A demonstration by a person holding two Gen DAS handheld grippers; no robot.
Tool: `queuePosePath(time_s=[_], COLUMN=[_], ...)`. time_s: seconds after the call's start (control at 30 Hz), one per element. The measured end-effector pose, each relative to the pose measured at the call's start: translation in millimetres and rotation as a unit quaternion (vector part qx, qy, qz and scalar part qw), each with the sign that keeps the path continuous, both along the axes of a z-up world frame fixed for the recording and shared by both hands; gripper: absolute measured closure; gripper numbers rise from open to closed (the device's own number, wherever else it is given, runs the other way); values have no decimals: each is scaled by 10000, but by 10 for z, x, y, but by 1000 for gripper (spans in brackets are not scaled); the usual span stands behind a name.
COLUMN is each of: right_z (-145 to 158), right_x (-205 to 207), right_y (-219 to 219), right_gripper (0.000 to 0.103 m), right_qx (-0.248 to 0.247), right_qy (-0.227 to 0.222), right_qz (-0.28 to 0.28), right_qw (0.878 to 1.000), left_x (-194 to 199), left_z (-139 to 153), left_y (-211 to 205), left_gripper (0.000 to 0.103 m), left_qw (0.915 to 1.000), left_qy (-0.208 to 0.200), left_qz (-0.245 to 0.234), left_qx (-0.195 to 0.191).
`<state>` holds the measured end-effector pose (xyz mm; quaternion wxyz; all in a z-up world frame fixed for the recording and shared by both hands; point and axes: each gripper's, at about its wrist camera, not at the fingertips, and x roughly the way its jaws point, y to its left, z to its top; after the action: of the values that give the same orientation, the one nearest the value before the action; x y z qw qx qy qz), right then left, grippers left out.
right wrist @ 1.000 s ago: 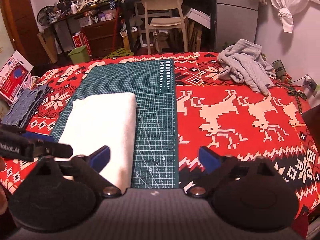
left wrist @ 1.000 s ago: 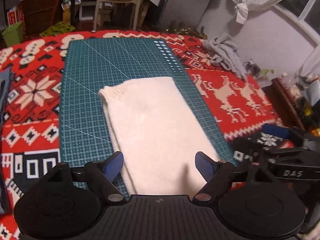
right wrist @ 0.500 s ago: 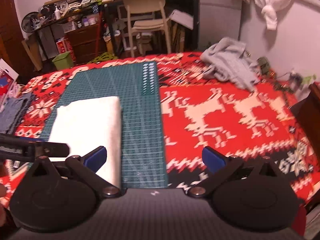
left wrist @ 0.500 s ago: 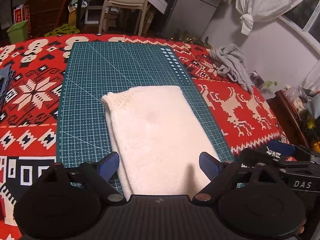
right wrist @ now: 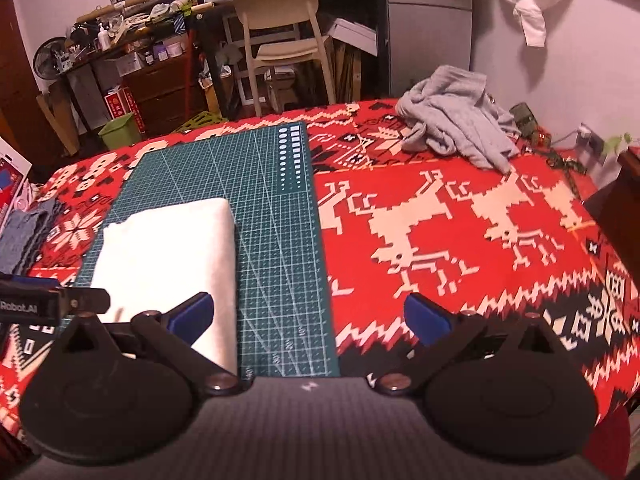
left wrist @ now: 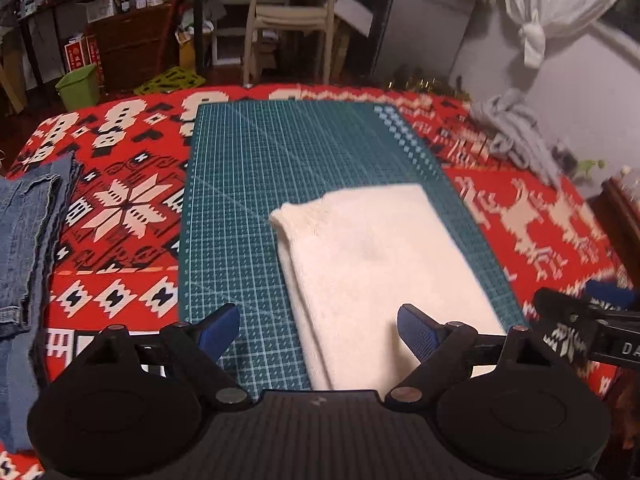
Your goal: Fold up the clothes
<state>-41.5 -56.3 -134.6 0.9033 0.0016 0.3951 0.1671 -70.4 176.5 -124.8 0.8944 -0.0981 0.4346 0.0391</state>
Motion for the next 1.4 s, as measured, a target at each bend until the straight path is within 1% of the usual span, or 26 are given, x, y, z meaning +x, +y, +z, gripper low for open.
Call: queuePosePath(time_s=[0.07,0.17,0.3,0.37,0.43,0.47,0.5,0.53,0.57,0.6,0.63,0.67,0.7,0.8,0.97,1.07,1.13,1.17,1.2,1.27,1.4], right_z=[-40,-89,-131,-139,-162,-175,-193,-212,-227,-238,-248,-258,-266,-293,-343,-392,-433,-445,-455,-476,-512], right_x=[44,128,220,278,360,402,443,484,511,529,546,563,570,609,718,822,894,920,944,990,1077], right_y=[-30,-54,-26,-20,-4,4,18,33,57,89,124,159,197,298,402,430,420,422,426,434,410], right_gripper=[1,1,1,2,11,19,27,31,38,44,47,53,57,60,64,73,77,83,86,90,90], right_qx=[248,575,908,1144,1310,1390,1436,1473,1484,1469,1449,1429,1418,1396,1510,1631,1863,1929,1981,2085,2316], right_qy=[65,169,170,185,293,352,432,517,554,554,549,544,530,498,509,554,636,650,658,672,835], right_qz=[32,187,417,461,572,633,674,711,747,799,855,911,971,1063,1074,1002,911,888,870,834,687], right_qw=[9997,9980,9949,9922,9893,9876,9864,9852,9846,9844,9842,9840,9837,9832,9814,9799,9762,9750,9741,9721,9668], left_x=[-8,6,31,30,13,3,2,4,8,9,10,10,14,28,20,31,38,42,49,62,79], left_z=[0,10,-11,-15,-3,5,11,16,16,10,2,-6,-14,-40,-40,-52,-61,-66,-72,-83,-100], left_y=[0,-48,-63,-77,-86,-88,-78,-63,-38,3,48,94,122,186,202,201,199,198,198,195,185], left_gripper=[17,17,17,17,17,17,17,17,17,17,17,17,17,17,17,19,24,24,26,27,27], left_qw=[9999,9995,9984,9981,9983,9982,9980,9977,9974,9967,9955,9939,9929,9903,9900,9887,9879,9874,9870,9865,9863], left_qy=[-78,-54,-17,-25,-162,-240,-274,-292,-284,-267,-252,-237,-203,-80,-107,-94,-87,-84,-73,-52,-38], left_qz=[-80,-311,-510,-537,-522,-525,-546,-574,-583,-571,-552,-533,-509,-430,-476,-505,-524,-534,-539,-548,-561], left_qx=[-29,-3,-261,-293,-209,-157,-175,-219,-328,-516,-726,-935,-1056,-1322,-1324,-1408,-1459,-1485,-1514,-1545,-1552])
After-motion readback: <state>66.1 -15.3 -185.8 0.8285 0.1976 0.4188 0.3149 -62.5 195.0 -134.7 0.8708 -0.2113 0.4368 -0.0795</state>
